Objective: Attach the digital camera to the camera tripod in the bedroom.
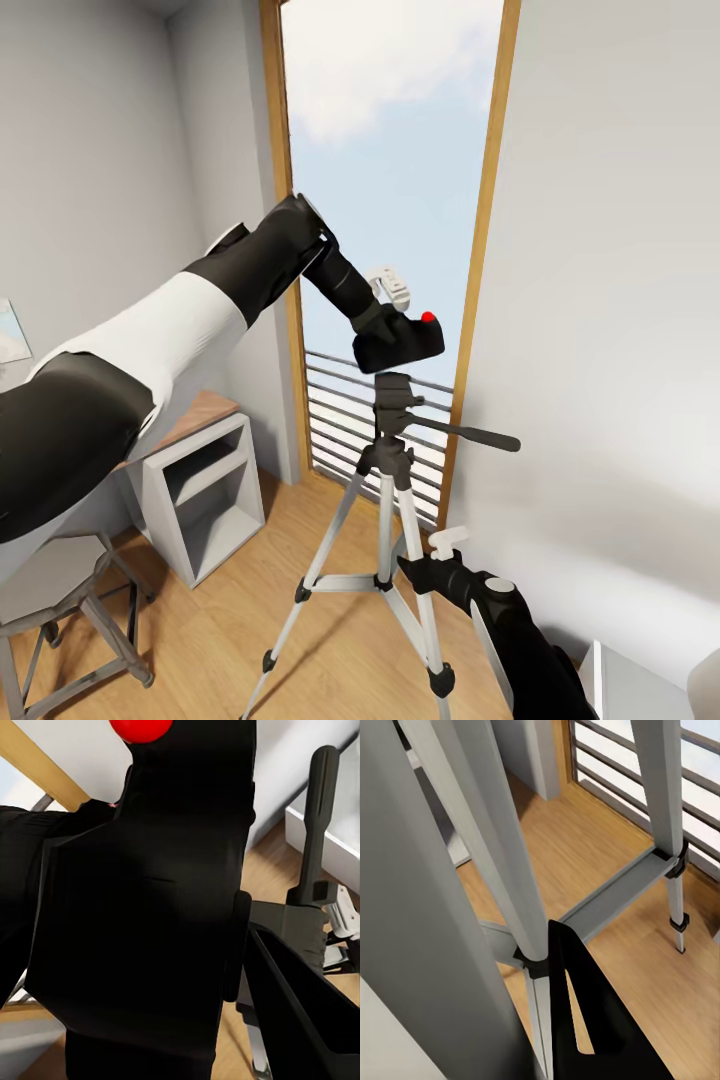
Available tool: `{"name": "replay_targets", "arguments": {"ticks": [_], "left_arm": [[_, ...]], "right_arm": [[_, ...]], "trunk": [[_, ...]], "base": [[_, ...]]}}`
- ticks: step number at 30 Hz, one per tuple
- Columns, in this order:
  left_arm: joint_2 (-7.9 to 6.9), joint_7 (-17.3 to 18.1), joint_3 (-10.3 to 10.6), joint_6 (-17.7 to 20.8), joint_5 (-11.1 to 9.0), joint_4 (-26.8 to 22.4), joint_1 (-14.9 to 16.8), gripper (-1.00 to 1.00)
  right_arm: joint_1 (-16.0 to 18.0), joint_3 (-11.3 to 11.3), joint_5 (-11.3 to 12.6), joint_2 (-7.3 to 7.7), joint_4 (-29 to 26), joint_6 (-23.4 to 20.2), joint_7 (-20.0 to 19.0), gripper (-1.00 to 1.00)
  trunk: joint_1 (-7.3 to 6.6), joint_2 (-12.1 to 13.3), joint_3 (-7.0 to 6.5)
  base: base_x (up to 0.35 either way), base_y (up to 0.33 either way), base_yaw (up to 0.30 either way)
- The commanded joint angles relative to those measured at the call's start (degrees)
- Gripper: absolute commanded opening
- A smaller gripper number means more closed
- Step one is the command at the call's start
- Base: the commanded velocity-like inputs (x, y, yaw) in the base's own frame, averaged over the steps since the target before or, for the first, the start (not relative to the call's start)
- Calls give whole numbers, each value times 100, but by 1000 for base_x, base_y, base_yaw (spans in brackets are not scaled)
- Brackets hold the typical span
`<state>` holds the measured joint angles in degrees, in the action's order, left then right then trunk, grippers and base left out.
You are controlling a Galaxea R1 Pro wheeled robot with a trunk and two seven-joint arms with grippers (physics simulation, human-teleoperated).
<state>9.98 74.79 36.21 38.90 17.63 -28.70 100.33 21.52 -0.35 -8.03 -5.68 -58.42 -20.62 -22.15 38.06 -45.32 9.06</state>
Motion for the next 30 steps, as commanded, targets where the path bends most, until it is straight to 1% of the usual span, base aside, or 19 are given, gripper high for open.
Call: {"name": "replay_targets", "arguments": {"ticks": [1, 10, 12, 15, 16, 17, 18, 19, 30], "left_arm": [[1, 44, -3, 46, 39, -4, -1, -100], [1, 49, 0, 48, 39, 1, -12, -100], [1, 51, 33, 48, 39, 3, -9, -100], [1, 52, 210, 48, 39, 4, -6, -100], [1, 52, 338, 48, 39, 4, -9, -100], [1, 53, 402, 48, 37, 4, -8, -100], [1, 53, 513, 48, 34, 1, -10, -100], [1, 53, 723, 48, 30, -4, -13, -100], [1, 73, 742, 48, 30, 72, -7, -100]], "right_arm": [[1, -6, -164, -3, 66, -3, -30, -100], [1, -8, -164, -3, 68, -3, -27, -100], [1, -9, -164, -3, 68, -3, -27, -100], [1, -9, -164, -3, 66, -3, -26, -100], [1, -9, -164, -3, 66, -3, -26, -100], [1, -9, -164, -3, 66, -3, -26, -100], [1, -9, -164, -3, 67, -3, -26, -100], [1, -9, -171, -3, 66, 3, -17, -100], [1, -9, -178, -10, 67, 3, -2, -100]], "trunk": [[2, -6, 11], [2, -6, 11], [2, -6, 11], [2, -6, 11], [2, -6, 11], [2, -6, 11], [2, -6, 11], [2, -6, 11], [2, -6, 11]], "base": [[0, 0, 0], [0, 0, 0], [0, 0, 0], [0, 0, 0], [0, 0, 0], [0, 0, 0], [0, 0, 0], [0, 0, 0], [0, 0, 0]]}}
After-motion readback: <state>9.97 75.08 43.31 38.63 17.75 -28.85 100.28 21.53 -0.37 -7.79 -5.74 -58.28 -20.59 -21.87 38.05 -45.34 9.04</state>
